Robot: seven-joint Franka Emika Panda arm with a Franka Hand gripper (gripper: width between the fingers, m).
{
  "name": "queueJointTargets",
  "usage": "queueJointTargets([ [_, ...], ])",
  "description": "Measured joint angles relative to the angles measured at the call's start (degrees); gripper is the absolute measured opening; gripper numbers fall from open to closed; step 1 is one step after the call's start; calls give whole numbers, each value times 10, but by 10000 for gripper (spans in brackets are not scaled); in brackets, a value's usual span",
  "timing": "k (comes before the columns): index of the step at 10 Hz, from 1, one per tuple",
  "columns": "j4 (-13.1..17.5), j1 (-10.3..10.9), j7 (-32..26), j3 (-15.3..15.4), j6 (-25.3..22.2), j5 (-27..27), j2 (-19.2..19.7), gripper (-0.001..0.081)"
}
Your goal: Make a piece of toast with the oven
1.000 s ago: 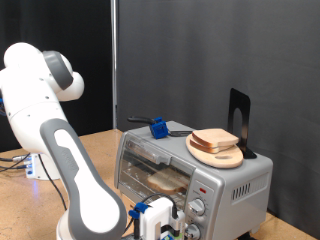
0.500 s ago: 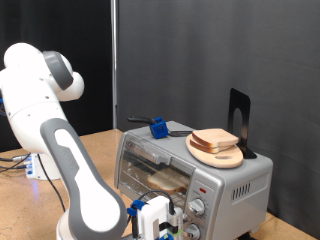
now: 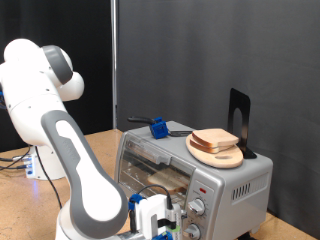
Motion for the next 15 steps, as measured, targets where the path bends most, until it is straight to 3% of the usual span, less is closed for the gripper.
queueJointTargets([
  [6,0,4,0,2,14,0,-3,682],
  [7,0,5,0,2,15,0,-3,559],
  [8,0,5,0,2,16,0,-3,559],
  [9,0,6,0,2,16,0,-3,422],
  [10,0,6,0,2,16,0,-3,422],
  [11,0,7,0,2,16,0,-3,239],
  [12,0,8,0,2,16,0,-3,105],
  [13,0,9,0,2,16,0,-3,105],
  [14,0,10,1,2,16,0,-3,22],
  [15,0,11,3,2,16,0,-3,6],
])
